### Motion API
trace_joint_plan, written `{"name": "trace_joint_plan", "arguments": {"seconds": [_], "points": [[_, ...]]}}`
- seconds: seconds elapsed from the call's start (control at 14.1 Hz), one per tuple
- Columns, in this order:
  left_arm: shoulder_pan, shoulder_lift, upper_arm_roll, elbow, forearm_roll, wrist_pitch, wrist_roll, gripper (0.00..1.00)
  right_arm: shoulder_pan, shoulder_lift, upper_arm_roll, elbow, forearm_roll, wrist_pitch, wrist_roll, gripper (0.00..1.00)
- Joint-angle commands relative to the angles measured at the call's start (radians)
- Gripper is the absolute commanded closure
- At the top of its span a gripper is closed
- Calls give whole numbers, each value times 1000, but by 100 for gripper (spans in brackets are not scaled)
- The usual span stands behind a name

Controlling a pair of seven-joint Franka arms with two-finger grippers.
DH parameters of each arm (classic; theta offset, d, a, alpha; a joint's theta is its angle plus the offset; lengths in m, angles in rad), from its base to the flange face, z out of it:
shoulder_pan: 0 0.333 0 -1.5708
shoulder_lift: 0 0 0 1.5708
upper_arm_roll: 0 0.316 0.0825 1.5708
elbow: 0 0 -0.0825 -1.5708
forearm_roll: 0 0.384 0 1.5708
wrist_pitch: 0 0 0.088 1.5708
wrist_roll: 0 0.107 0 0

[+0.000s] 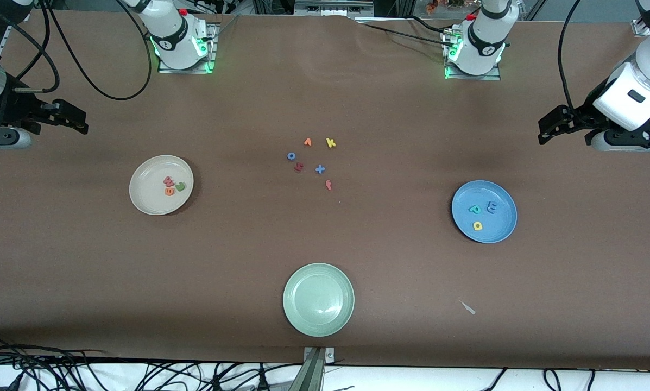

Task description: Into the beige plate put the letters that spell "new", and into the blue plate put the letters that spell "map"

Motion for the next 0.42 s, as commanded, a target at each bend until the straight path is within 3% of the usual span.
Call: {"name": "trace_joint_plan", "arguments": {"seconds": [0.0, 0.35], "points": [[4, -4, -3, 17, -22, -23, 22, 0, -5, -2, 10, 13, -12, -15, 9, 0], [-5, -7, -2, 17, 11, -24, 22, 0, -5, -2, 10, 13, -12, -15, 9, 0]]}}
